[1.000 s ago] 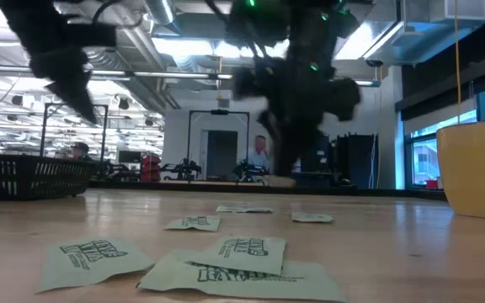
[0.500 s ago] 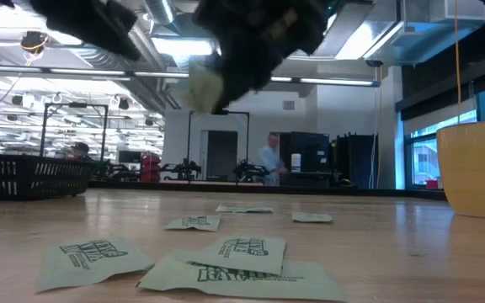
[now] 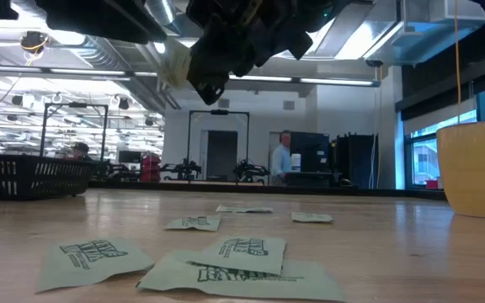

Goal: Pick and place Stevia / Truvia into bins
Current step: Put the stevia packet into the black bin

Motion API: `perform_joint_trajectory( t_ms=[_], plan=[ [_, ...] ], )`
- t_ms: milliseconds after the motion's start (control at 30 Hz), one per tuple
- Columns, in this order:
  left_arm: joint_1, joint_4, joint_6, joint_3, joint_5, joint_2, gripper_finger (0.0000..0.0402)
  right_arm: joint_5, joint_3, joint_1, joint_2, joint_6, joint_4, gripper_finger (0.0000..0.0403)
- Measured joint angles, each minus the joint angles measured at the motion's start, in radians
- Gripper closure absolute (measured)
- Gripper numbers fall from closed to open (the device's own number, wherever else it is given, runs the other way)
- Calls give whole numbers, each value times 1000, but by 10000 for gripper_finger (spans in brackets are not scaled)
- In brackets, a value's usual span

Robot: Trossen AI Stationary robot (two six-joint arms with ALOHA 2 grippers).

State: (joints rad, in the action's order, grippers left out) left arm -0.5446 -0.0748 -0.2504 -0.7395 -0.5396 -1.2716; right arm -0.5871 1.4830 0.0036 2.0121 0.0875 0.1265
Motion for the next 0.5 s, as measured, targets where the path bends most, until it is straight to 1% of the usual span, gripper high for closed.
perform_joint_trajectory(
  t_ms=[200, 400, 500],
  plan=[
    [11, -3, 1, 0, -41, -1, 274, 0, 0, 1, 0, -5, -4, 400],
    [11, -2, 9, 0, -41, -1, 276, 0, 0, 1, 0, -5, -10, 400],
    [12, -2, 17, 0, -34, -1, 276, 1, 0, 1, 0, -8, -41, 400]
  ],
)
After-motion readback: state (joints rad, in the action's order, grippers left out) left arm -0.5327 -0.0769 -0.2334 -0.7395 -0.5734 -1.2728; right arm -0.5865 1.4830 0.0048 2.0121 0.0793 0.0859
